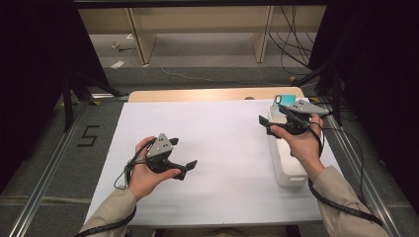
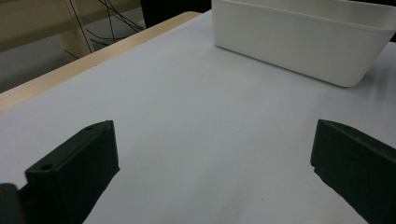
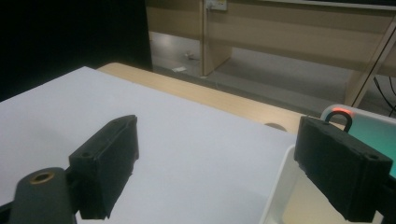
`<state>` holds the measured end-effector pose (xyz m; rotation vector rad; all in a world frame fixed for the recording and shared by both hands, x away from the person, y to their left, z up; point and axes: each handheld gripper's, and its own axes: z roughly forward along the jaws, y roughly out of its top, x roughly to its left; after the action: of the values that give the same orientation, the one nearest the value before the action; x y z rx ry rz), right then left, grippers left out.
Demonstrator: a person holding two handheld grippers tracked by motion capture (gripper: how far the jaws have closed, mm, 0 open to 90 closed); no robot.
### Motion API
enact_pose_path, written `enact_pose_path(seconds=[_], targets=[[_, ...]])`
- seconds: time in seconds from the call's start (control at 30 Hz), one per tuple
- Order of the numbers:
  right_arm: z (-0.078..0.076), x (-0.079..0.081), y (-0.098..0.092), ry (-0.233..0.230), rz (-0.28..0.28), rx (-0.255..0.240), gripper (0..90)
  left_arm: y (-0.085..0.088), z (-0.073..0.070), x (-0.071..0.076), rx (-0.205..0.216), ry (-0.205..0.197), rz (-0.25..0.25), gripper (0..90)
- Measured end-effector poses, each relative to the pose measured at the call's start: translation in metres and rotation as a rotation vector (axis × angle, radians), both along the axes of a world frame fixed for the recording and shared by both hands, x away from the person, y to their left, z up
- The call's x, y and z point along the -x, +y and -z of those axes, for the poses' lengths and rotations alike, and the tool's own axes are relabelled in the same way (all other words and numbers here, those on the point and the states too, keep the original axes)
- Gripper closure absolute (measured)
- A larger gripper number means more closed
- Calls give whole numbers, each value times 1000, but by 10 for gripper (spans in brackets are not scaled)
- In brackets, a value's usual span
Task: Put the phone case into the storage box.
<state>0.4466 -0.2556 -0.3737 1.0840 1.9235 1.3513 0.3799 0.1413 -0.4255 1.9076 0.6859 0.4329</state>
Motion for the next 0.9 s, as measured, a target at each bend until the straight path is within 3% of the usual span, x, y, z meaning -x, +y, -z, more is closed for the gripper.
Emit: enact_pose_path(seconds=[0.9], targets=[[3, 23, -7, 6, -51, 4, 154, 0, 0, 0, 2, 0, -2, 4]])
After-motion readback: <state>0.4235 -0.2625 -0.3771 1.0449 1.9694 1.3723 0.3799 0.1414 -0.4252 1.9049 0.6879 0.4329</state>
